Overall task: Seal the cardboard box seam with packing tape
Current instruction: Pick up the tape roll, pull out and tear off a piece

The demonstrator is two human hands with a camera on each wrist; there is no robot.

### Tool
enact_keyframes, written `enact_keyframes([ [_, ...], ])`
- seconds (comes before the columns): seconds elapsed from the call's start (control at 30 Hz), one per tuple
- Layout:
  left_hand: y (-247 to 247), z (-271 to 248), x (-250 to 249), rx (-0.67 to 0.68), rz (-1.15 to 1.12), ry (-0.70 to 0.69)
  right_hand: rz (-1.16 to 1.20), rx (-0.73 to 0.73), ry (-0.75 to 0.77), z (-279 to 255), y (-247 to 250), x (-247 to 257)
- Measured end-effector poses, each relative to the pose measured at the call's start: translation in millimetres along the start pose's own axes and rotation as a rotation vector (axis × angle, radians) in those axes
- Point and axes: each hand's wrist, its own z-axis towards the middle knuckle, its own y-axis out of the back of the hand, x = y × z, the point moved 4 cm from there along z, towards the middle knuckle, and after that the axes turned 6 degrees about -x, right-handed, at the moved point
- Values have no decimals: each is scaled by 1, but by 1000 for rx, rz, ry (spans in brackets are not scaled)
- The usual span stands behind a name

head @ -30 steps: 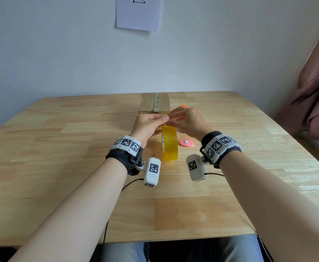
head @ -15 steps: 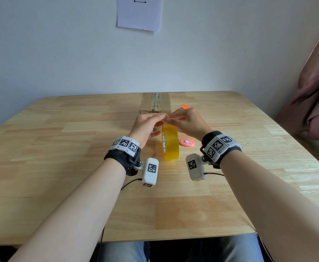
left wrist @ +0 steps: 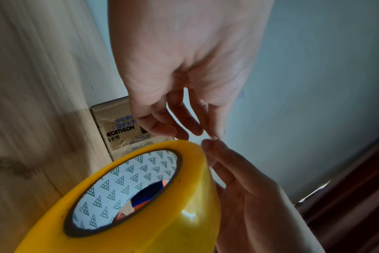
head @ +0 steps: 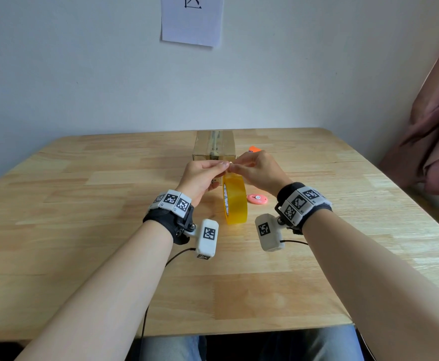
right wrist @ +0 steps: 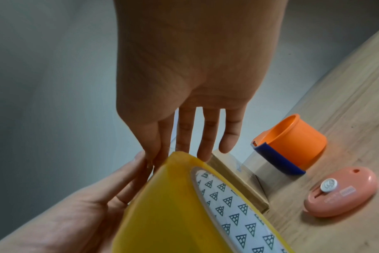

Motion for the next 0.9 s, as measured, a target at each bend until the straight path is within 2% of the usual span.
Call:
enact_keyframes([
  [0.3, -3, 1, -5, 45, 10, 51, 15, 80, 119, -1, 4, 0],
  [0.5, -3, 3, -2, 27, 53, 62, -79, 145, 73, 0, 5, 3],
  [0.63, -2, 0, 0, 82, 40, 151, -57, 126, 18, -2, 7, 7],
  [0.77, 5, -1, 2, 81, -20, 269, -33, 91, 13, -1, 4, 10],
  [0.9, 0, -14, 8, 231, 28, 384, 17, 33, 37, 0, 2, 12],
])
